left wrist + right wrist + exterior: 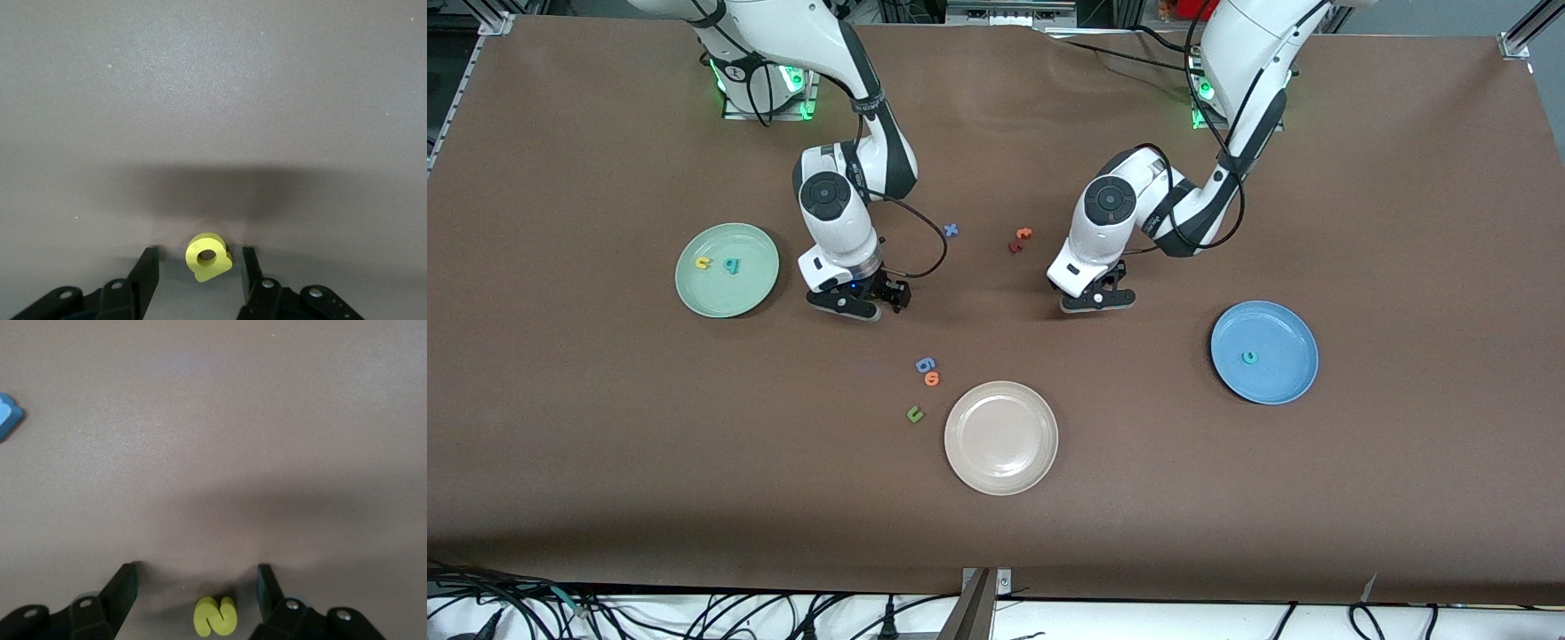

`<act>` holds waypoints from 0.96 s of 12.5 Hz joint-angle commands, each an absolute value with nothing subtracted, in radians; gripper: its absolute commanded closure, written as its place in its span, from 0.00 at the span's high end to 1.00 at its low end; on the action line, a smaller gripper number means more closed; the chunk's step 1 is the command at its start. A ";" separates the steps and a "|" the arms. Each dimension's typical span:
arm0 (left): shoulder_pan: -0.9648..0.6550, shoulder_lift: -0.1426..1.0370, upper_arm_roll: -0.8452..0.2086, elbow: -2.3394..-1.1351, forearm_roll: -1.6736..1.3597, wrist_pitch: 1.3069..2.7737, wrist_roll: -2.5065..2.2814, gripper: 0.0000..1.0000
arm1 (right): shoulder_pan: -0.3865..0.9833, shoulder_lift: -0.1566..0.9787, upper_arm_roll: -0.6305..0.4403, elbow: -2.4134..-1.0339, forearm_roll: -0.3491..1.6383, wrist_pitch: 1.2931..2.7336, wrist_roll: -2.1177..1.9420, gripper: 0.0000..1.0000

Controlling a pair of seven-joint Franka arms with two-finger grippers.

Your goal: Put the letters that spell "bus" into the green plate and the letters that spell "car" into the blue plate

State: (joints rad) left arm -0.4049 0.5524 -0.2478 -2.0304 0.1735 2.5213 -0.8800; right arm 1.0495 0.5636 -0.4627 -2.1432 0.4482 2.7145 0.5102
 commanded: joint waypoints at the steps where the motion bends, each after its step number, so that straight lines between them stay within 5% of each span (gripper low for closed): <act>1: -0.414 0.560 -0.239 -2.011 0.210 2.503 -0.910 0.48 | 1.052 0.554 -0.457 -2.146 0.471 2.709 0.522 0.79; 4: -0.416 0.560 -0.239 -2.010 0.210 2.503 -0.910 0.42 | 1.049 0.552 -0.457 -2.148 0.471 2.697 0.522 0.43; 12: -0.416 0.566 -0.239 -2.003 0.210 2.503 -0.910 0.25 | 1.051 0.543 -0.457 -2.146 0.471 2.638 0.548 0.40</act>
